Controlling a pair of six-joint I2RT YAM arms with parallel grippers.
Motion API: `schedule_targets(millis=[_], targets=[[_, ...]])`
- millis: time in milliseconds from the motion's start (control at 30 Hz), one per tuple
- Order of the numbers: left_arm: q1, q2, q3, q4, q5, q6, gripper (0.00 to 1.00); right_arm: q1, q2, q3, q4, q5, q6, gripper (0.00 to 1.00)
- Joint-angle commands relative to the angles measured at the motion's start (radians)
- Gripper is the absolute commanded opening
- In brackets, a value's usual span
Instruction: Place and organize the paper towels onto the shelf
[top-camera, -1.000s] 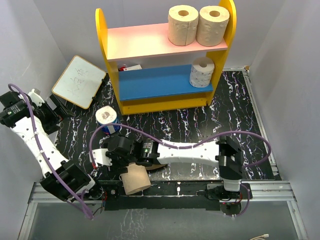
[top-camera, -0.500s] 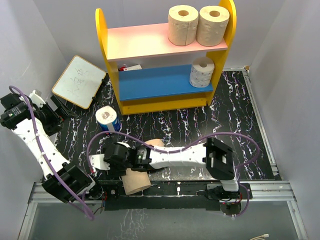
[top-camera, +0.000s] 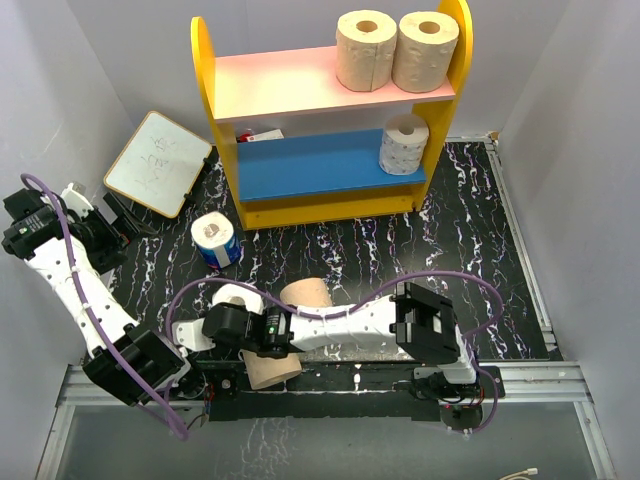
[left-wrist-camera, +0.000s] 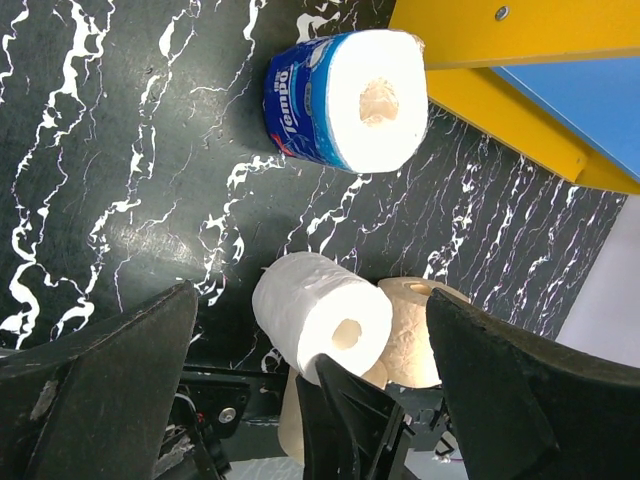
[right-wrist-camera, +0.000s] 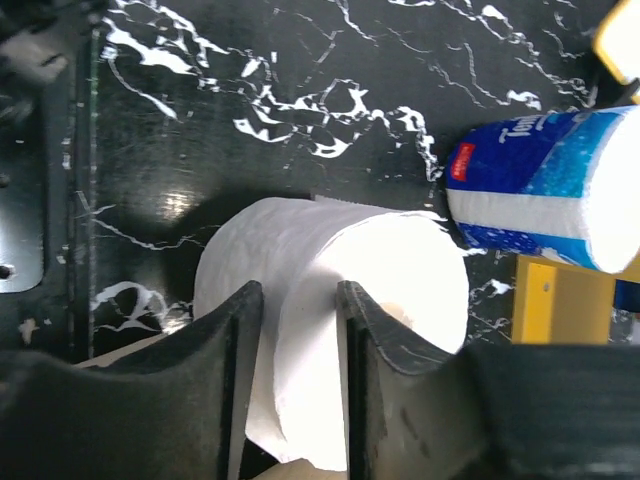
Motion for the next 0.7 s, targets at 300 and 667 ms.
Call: schedule_targets(millis=[300,667], targets=[[0.006,-0.024,-0.002,-0.014,0.042,-0.001,0.98,-0.005,-0.073,-0.050,0.035,0.185,-0.162,0.00],[0.006,-0.053,-0.023,-0.013,0.101,0.010,0.96,-0.309,-0.293,0.169,-0.282,0.014,-0.283,0.00]])
